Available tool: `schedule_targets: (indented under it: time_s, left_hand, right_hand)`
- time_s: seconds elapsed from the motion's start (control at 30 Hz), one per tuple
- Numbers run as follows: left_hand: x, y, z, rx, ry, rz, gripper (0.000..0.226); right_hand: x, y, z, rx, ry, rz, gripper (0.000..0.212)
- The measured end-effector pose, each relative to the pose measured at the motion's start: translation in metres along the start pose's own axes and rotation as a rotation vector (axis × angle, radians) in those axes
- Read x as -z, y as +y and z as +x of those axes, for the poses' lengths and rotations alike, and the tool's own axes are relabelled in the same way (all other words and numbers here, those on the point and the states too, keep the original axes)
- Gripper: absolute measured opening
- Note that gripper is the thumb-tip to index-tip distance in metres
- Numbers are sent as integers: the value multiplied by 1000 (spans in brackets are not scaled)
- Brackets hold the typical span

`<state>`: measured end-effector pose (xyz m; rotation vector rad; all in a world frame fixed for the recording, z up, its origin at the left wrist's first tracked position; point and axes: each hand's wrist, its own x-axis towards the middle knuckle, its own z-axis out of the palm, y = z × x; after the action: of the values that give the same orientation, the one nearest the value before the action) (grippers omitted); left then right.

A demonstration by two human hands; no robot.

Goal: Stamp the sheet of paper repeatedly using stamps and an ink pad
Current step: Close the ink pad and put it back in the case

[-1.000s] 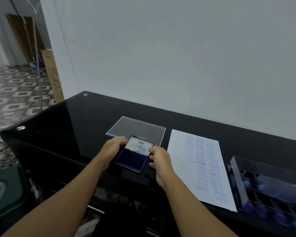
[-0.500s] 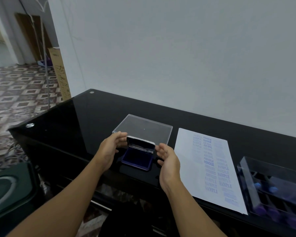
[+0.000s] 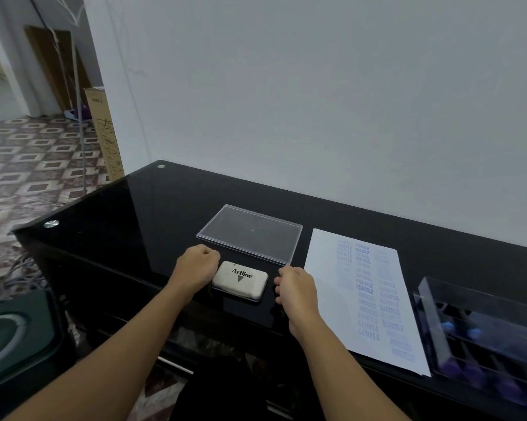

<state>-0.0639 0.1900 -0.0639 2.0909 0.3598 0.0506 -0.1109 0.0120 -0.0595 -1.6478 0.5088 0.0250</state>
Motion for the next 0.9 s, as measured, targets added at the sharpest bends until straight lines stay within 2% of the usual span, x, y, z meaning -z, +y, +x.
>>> schedule_targets:
  time_s: [0.13,0.27,0.4,0.53,0.63,0.9]
  left_hand:
    - [-4,3,-7,10,-84,53,18]
    - [-6,10,-19,128,-95,-115,23]
    - [-6,18,-35,209,-115,-266,25]
    - [-15,39,-53,159,-127,-342,15]
    - [-30,64,-69,117,-158,-362,22]
    - [-105,138,-126,-18,-363,-341,19]
  right_hand:
    - [-3,-10,-15,-12,-66,-95,17]
    - [0,-18,-30,-101,-126,9,12]
    - [10,-18,-41,-57,-111,43,18]
    - [32,-21,-44,17,-54,16,16]
    - [62,-28,-44,50,3,-5,16]
    - [179,-34,-46,92,185,25,17]
